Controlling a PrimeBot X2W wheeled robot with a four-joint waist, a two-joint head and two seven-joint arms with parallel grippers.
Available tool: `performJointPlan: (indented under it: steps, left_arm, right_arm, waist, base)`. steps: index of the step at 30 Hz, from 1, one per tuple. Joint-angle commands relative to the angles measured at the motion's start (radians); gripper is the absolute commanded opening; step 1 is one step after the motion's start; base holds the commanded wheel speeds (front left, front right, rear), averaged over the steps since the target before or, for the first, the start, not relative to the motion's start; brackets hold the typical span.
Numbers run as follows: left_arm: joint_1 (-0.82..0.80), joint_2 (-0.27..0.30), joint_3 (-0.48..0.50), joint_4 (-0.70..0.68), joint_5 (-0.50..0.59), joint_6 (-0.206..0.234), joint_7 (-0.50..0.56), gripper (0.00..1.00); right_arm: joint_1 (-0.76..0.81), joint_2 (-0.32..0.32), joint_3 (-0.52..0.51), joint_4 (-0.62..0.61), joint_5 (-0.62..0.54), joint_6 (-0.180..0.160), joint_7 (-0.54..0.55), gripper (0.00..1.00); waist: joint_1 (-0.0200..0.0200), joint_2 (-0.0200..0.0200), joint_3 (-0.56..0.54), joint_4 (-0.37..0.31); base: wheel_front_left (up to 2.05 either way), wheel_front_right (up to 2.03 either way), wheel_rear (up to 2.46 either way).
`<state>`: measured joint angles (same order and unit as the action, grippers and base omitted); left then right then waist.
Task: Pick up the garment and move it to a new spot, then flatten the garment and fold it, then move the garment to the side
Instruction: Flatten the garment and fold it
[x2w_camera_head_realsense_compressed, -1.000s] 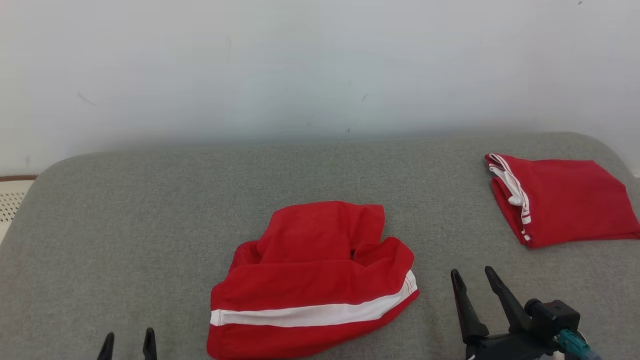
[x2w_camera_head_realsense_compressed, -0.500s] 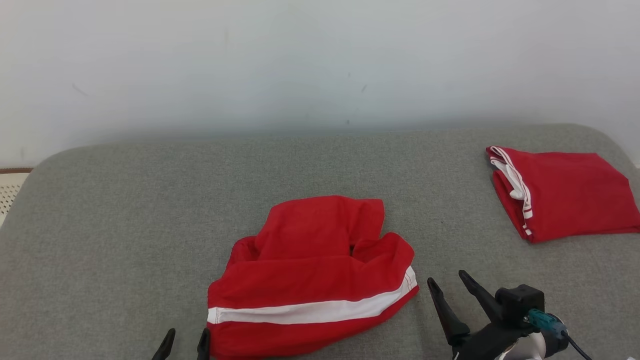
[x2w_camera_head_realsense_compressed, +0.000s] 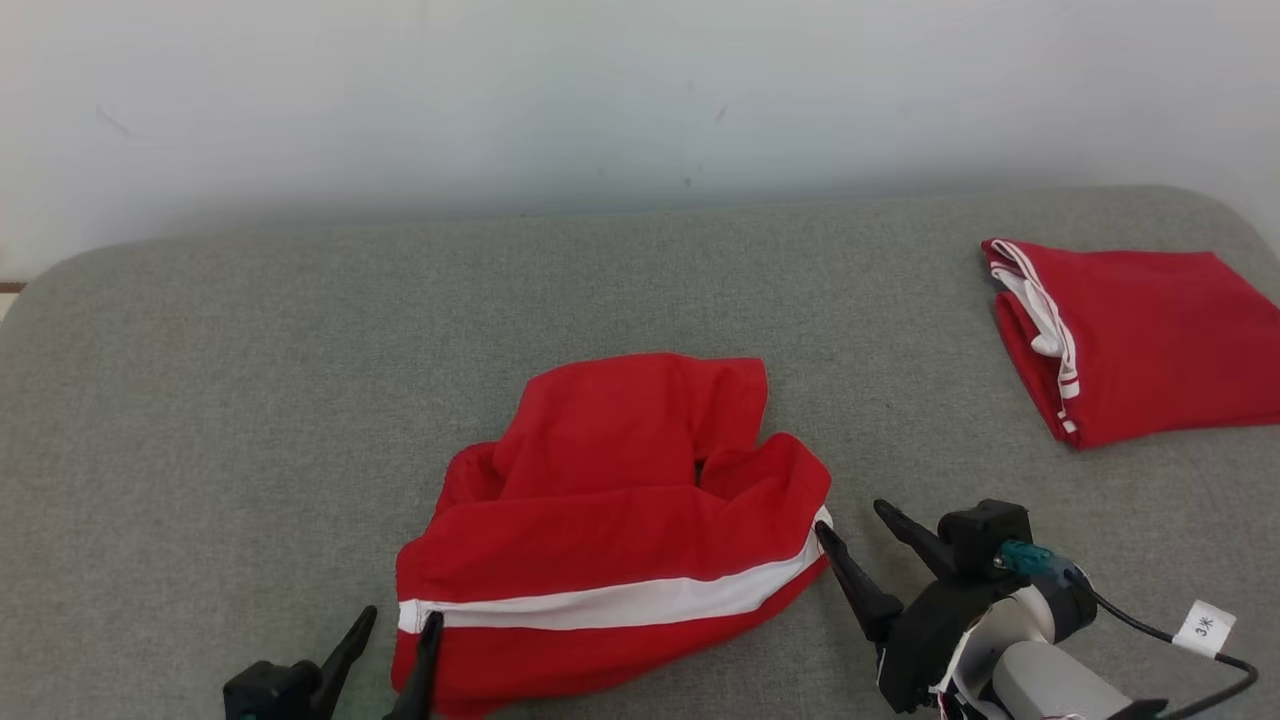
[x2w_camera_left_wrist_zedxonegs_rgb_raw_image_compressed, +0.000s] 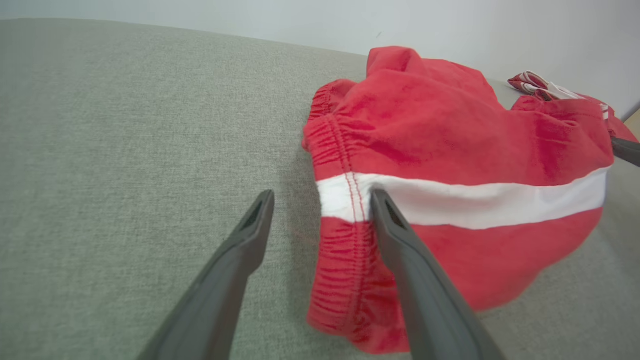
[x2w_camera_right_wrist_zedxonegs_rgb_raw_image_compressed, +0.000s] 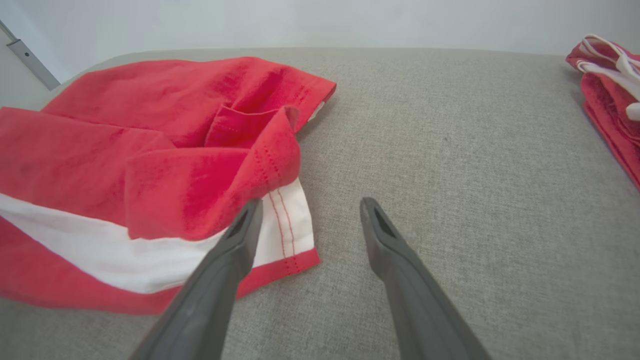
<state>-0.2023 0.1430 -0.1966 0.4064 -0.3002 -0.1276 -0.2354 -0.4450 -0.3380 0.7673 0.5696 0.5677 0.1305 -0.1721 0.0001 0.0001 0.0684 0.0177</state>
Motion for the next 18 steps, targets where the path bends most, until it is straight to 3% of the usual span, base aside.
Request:
performJointPlan:
  steps: [1,7,8,9,10,11,12,18]
  left_arm:
    - [-0.018,0.007,-0.009,0.015,-0.008,0.000,-0.002,1.00]
    - [-0.066,0.012,-0.060,0.075,-0.058,-0.002,-0.002,1.00]
    - [-0.072,0.015,-0.070,0.084,-0.067,-0.002,-0.003,1.00]
    - [-0.079,0.018,-0.081,0.094,-0.071,-0.002,-0.003,0.58]
    - [-0.086,0.022,-0.092,0.101,-0.077,-0.002,-0.004,0.23]
    - [-0.093,0.024,-0.099,0.106,-0.082,-0.002,-0.007,0.05]
    - [-0.099,0.025,-0.105,0.110,-0.087,-0.002,-0.011,0.00]
    - [-0.107,0.028,-0.112,0.118,-0.090,-0.002,-0.023,0.00]
  right_arm:
    - [-0.021,-0.006,0.021,0.014,0.024,0.001,0.004,1.00]
    - [-0.089,-0.007,0.127,0.065,0.118,0.001,0.035,1.00]
    - [-0.103,-0.007,0.142,0.072,0.134,0.001,0.035,0.84]
    - [-0.114,-0.005,0.158,0.078,0.149,0.001,0.036,0.44]
    - [-0.125,-0.004,0.176,0.084,0.156,0.001,0.030,0.00]
    - [-0.133,-0.004,0.189,0.088,0.166,0.001,0.021,0.00]
    - [-0.141,-0.004,0.200,0.094,0.177,0.001,0.007,0.00]
    - [-0.160,-0.014,0.241,0.124,0.214,0.001,-0.048,0.00]
  waist:
    - [-0.0001,-0.0001,0.023,0.001]
    - [-0.0001,-0.0001,0.050,0.005]
    - [-0.0001,-0.0001,0.053,0.006]
    - [-0.0001,-0.0001,0.056,0.008]
    - [-0.0001,-0.0001,0.059,0.010]
    - [-0.0001,-0.0001,0.061,0.012]
    - [-0.0001,-0.0001,0.062,0.015]
    - [-0.0001,-0.0001,0.056,0.023]
  base:
    - [0.00,0.00,0.00]
    - [0.00,0.00,0.00]
    - [0.00,0.00,0.00]
    - [0.00,0.00,0.00]
    - [0.00,0.00,0.00]
    - [0.00,0.00,0.00]
    - [0.00,0.00,0.00]
    - [0.00,0.00,0.00]
